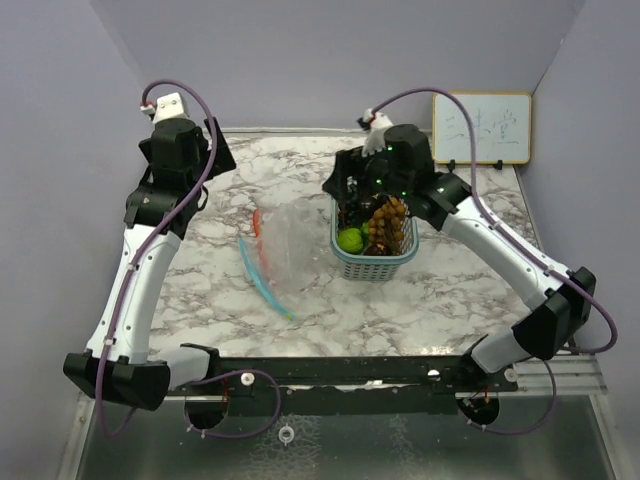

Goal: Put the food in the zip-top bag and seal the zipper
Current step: Pick up the zipper food storage bag at the center of the board.

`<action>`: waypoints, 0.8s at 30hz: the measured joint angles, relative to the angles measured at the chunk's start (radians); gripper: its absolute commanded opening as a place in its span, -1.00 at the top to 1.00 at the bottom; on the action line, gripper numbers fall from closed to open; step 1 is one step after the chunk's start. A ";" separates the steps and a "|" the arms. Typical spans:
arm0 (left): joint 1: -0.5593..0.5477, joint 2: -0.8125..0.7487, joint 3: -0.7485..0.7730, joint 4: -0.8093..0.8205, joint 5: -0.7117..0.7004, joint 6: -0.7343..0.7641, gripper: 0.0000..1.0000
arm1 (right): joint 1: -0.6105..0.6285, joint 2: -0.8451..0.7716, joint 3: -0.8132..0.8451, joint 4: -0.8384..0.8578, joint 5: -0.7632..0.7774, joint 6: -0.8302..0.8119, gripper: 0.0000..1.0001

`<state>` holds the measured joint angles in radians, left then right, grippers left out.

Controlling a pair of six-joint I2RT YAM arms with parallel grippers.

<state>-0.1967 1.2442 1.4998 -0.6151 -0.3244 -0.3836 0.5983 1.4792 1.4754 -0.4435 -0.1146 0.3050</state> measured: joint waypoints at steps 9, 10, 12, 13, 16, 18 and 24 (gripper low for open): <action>0.060 -0.155 -0.128 -0.098 -0.251 -0.105 -0.96 | 0.290 0.185 0.128 -0.037 0.072 -0.034 -0.57; 0.064 -0.168 -0.138 -0.109 -0.269 -0.118 -0.95 | 0.307 0.201 0.132 -0.042 0.080 -0.033 -0.53; 0.067 -0.202 -0.173 -0.130 -0.300 -0.147 -0.94 | 0.350 0.251 0.147 -0.062 0.101 -0.024 -0.48; 0.068 -0.215 -0.187 -0.143 -0.311 -0.158 -0.93 | 0.363 0.278 0.155 -0.072 0.106 -0.018 -0.46; 0.071 -0.245 -0.219 -0.168 -0.327 -0.192 -0.89 | 0.392 0.355 0.166 -0.095 0.117 0.006 -0.40; 0.071 -0.261 -0.238 -0.184 -0.333 -0.200 -0.87 | 0.393 0.399 0.174 -0.113 0.130 0.018 -0.29; 0.071 -0.287 -0.270 -0.195 -0.331 -0.230 -0.82 | 0.387 0.472 0.182 -0.138 0.200 0.036 0.63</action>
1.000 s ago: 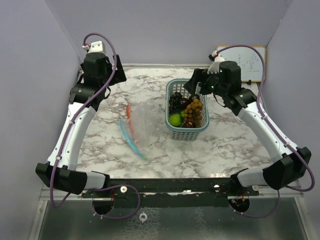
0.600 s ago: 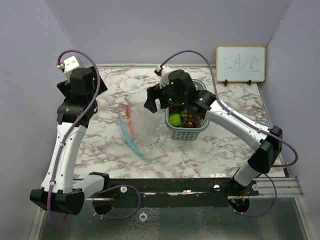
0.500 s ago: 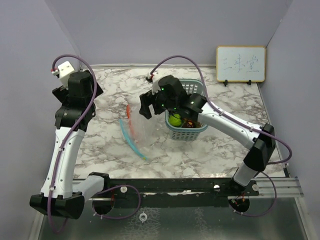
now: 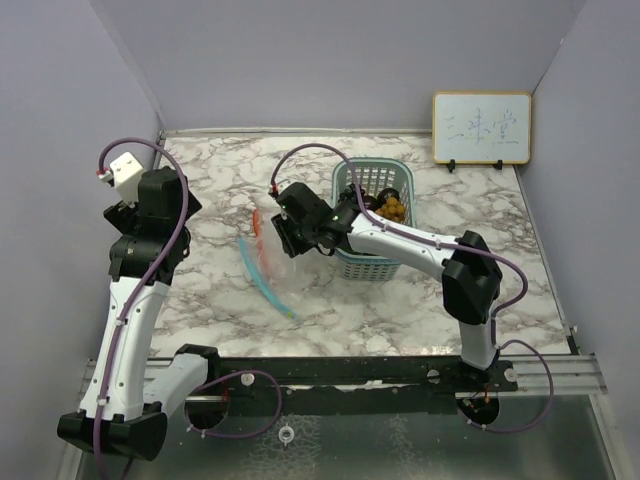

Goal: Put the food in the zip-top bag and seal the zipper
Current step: Pick up the zipper food storage bag at the center of the board, then open the zipper of the food storage bag.

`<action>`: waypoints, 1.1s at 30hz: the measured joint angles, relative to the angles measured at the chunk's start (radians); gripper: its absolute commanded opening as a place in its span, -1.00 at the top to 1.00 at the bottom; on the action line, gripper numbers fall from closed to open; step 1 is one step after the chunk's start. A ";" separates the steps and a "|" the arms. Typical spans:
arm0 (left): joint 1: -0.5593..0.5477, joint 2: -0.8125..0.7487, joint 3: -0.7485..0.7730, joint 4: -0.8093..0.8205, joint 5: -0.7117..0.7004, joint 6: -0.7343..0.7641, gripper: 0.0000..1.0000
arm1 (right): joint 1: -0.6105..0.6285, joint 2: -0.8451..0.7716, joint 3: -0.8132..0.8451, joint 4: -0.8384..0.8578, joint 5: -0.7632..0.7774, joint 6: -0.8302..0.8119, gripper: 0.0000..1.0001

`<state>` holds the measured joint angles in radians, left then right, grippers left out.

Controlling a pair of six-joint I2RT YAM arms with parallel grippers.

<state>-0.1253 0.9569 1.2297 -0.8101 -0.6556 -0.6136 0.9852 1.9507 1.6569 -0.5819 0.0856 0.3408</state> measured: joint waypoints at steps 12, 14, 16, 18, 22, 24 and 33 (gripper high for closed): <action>0.000 -0.037 -0.034 0.067 0.138 0.046 -0.58 | -0.050 -0.019 0.208 -0.087 0.077 0.002 0.96; 0.000 -0.058 -0.037 0.122 0.213 0.066 -0.57 | -0.150 -0.062 0.262 -0.087 -0.024 0.034 0.96; 0.000 -0.094 -0.055 0.200 0.305 0.085 -0.57 | -0.277 -0.116 0.269 -0.067 -0.142 0.080 0.96; 0.000 -0.133 -0.078 0.272 0.392 0.093 -0.55 | -0.400 -0.164 0.256 -0.028 -0.259 0.133 0.96; 0.000 -0.168 -0.098 0.420 0.602 0.090 -0.39 | -0.568 -0.233 0.220 0.077 -0.503 0.240 0.96; 0.000 -0.161 -0.099 0.494 0.706 0.078 -0.36 | -0.578 -0.240 0.209 0.147 -0.638 0.297 0.96; 0.000 -0.070 -0.209 0.889 1.077 -0.160 -0.24 | -0.560 -0.241 0.025 0.668 -1.086 0.661 0.96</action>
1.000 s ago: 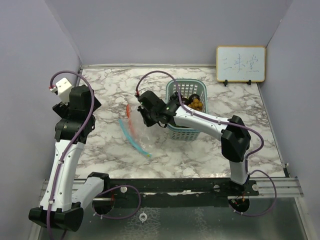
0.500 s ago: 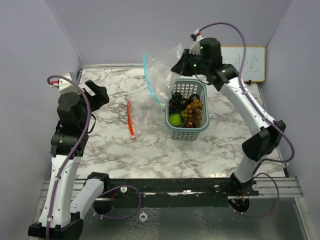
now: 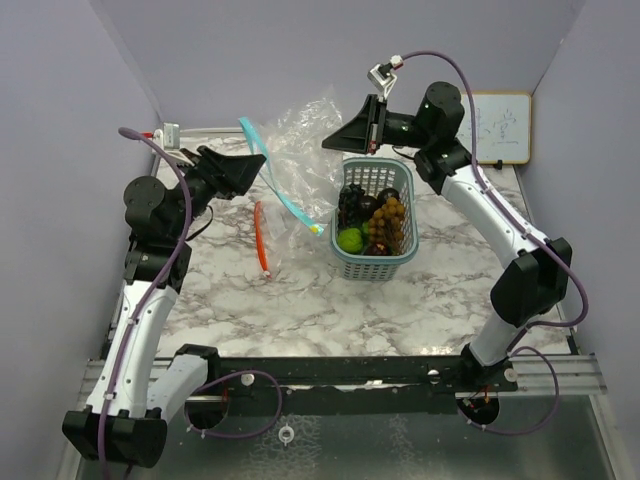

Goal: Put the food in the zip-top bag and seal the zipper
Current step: Open the zipper of the food storage bag.

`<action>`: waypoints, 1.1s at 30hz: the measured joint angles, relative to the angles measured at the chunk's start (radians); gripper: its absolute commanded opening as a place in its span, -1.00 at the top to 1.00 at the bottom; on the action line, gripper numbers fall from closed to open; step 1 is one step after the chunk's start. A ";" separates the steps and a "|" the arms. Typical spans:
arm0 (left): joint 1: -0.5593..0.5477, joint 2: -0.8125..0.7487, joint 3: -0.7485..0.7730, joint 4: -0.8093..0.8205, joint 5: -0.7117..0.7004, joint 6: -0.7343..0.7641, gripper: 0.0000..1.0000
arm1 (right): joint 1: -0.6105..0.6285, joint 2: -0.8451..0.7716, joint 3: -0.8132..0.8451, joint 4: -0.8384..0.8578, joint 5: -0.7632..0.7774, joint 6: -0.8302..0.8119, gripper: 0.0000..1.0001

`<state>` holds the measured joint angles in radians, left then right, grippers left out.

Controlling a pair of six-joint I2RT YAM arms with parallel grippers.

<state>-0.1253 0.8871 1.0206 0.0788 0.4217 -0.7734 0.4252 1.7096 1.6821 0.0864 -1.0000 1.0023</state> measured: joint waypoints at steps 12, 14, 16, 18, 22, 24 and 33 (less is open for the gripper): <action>0.000 0.038 -0.028 0.186 0.125 -0.129 -0.08 | -0.002 -0.006 -0.110 0.545 -0.124 0.393 0.96; 0.000 0.038 -0.048 0.201 0.136 -0.143 -0.13 | -0.002 -0.010 -0.114 0.568 -0.124 0.411 0.96; 0.000 0.037 -0.062 0.203 0.142 -0.153 -0.16 | -0.002 -0.012 -0.118 0.592 -0.123 0.430 0.96; 0.000 0.036 -0.069 0.200 0.146 -0.158 -0.19 | -0.002 -0.012 -0.118 0.620 -0.123 0.454 0.96; 0.000 0.021 -0.072 0.191 0.146 -0.159 -0.23 | -0.004 -0.012 -0.118 0.678 -0.122 0.494 0.96; 0.000 0.011 -0.074 0.189 0.146 -0.160 -0.24 | -0.006 -0.012 -0.118 0.694 -0.122 0.507 0.96; 0.000 0.001 -0.074 0.189 0.147 -0.167 -0.25 | -0.008 -0.013 -0.118 0.715 -0.121 0.523 0.96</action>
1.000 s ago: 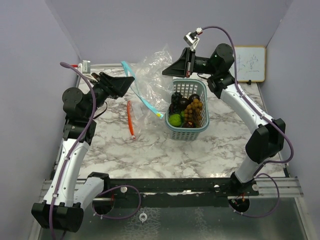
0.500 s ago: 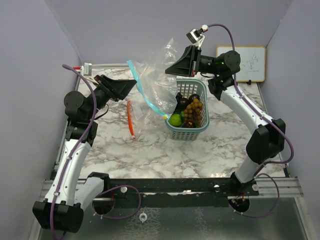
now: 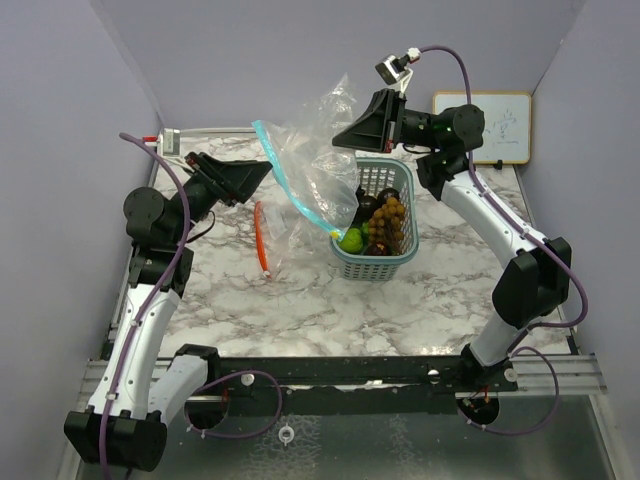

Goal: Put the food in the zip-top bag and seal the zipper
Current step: Open the zipper of the food storage bag.

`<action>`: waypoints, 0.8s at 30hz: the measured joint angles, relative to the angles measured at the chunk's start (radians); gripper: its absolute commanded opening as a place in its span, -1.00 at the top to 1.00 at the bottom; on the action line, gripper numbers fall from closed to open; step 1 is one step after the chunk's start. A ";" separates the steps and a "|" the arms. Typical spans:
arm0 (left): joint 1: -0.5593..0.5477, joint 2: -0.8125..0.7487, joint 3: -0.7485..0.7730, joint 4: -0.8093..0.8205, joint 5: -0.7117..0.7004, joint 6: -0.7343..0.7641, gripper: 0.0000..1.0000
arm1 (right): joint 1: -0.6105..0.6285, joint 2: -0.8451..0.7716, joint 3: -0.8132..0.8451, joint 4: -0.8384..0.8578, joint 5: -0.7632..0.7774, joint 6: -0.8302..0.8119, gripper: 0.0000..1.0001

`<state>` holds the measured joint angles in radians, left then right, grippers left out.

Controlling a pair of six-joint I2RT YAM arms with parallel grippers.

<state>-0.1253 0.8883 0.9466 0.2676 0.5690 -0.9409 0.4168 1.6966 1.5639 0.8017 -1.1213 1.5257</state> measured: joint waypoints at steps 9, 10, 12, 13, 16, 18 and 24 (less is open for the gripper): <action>0.000 -0.040 -0.001 -0.030 0.011 -0.009 -0.25 | -0.018 0.000 0.000 0.008 0.003 0.011 0.96; 0.000 -0.047 -0.001 -0.040 0.011 -0.006 -0.25 | -0.020 0.000 0.000 0.009 0.003 0.011 0.96; 0.000 -0.057 0.001 -0.067 0.011 0.010 -0.25 | -0.025 0.000 0.000 0.009 0.004 0.014 0.96; 0.000 -0.059 0.004 -0.083 0.011 0.017 -0.25 | -0.027 0.000 0.000 0.009 0.005 0.015 0.96; 0.000 -0.056 0.010 -0.110 0.011 0.034 -0.25 | -0.033 0.000 0.000 0.011 0.005 0.015 0.96; 0.000 -0.050 0.008 -0.108 0.011 0.029 -0.25 | -0.033 0.000 0.000 0.012 0.006 0.015 0.96; 0.000 -0.022 -0.013 -0.027 0.012 -0.027 -0.25 | -0.035 -0.006 -0.008 0.012 0.008 0.014 0.96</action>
<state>-0.1253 0.8665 0.9333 0.2405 0.5808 -0.9680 0.3820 1.6905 1.5562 0.8135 -1.1130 1.5398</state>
